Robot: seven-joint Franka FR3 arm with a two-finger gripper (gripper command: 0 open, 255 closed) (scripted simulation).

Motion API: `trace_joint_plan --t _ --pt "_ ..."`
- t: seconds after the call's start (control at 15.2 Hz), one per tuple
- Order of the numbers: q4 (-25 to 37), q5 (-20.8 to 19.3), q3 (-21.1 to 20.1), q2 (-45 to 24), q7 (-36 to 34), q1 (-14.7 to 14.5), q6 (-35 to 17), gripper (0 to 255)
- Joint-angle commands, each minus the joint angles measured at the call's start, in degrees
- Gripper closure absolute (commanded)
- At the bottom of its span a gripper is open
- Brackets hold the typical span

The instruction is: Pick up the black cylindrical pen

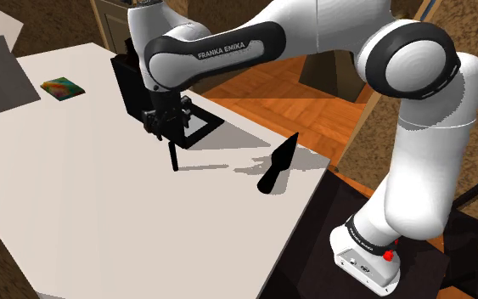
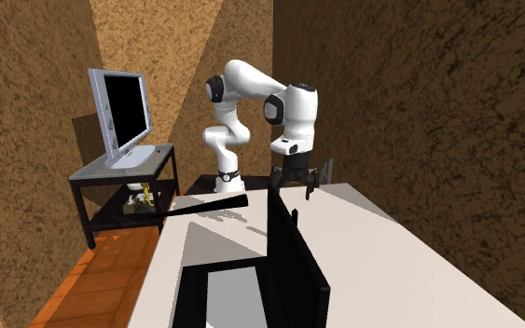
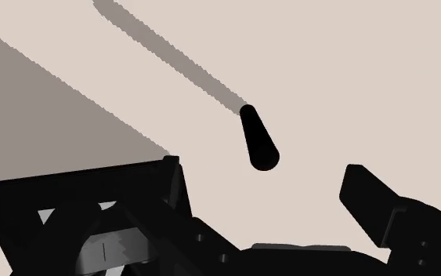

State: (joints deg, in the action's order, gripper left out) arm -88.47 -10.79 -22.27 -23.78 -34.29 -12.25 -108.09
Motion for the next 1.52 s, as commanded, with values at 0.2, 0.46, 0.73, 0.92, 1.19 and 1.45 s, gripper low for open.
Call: trace_joint_plan --t 0.2,0.46,0.73,0.92,1.19,1.45 --pt "1.6 -1.3 0.4 -3.5 -0.8 -1.0 -1.7 0" --pt "0.0 -1.7 0.6 -4.3 -1.2 -1.0 -4.1 0" --pt "-0.2 -1.7 0.6 -4.2 -1.2 -1.0 -4.1 255" --pt "-0.2 -1.7 0.6 -4.2 -1.2 -1.0 -4.1 255" --pt "-0.2 -1.7 0.6 -4.2 -1.2 -1.0 -4.1 255" --pt "1.3 -1.4 0.4 -3.7 -0.9 -1.0 -2.1 255"
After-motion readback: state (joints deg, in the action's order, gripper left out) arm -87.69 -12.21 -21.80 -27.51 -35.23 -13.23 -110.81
